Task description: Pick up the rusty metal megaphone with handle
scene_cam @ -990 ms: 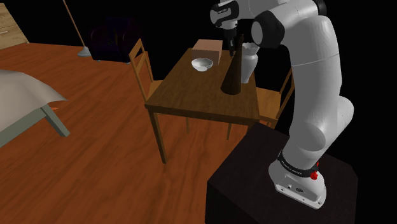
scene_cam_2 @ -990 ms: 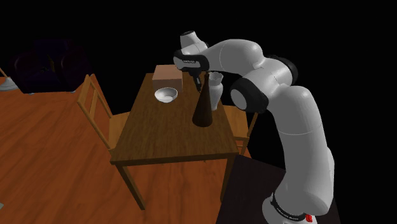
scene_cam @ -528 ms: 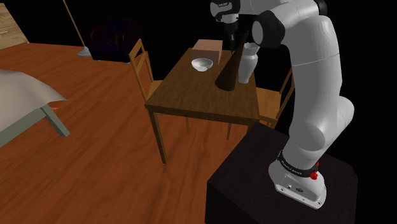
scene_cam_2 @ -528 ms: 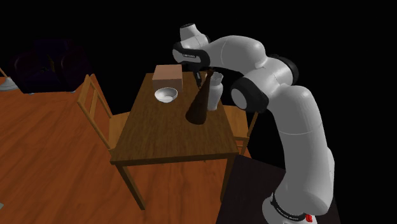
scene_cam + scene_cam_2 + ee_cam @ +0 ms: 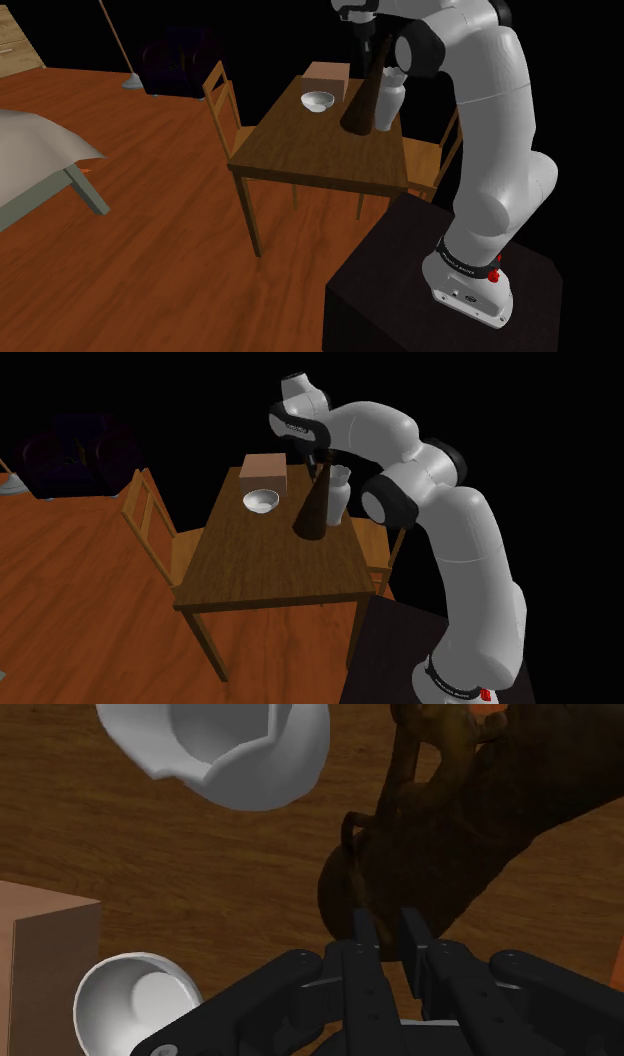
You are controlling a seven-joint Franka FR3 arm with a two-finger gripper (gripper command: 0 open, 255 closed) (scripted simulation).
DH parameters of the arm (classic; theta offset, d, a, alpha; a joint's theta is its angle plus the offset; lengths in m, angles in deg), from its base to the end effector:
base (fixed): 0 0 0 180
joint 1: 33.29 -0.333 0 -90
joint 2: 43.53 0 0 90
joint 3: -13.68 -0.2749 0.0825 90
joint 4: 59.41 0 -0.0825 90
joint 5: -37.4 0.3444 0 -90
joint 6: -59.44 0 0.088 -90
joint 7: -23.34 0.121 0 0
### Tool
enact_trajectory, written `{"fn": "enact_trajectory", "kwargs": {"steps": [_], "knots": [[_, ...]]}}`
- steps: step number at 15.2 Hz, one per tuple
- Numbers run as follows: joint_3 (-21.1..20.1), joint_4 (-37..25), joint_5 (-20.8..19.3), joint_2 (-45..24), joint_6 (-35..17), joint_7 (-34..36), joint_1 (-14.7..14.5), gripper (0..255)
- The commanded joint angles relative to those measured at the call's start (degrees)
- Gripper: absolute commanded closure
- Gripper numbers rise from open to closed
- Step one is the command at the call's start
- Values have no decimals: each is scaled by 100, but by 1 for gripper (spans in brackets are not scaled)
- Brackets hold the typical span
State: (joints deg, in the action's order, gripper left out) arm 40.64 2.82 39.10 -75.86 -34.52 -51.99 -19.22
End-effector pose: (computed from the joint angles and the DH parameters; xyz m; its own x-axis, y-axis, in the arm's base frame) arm 0.5386 -0.3596 0.4817 0.7761 0.5991 -0.1966 0.6230 -0.7768 0.0922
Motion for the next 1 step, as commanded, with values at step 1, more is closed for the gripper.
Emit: {"fn": "enact_trajectory", "kwargs": {"steps": [1], "knots": [[3, -50, -3, 11, 43, 2, -1, 255]]}}
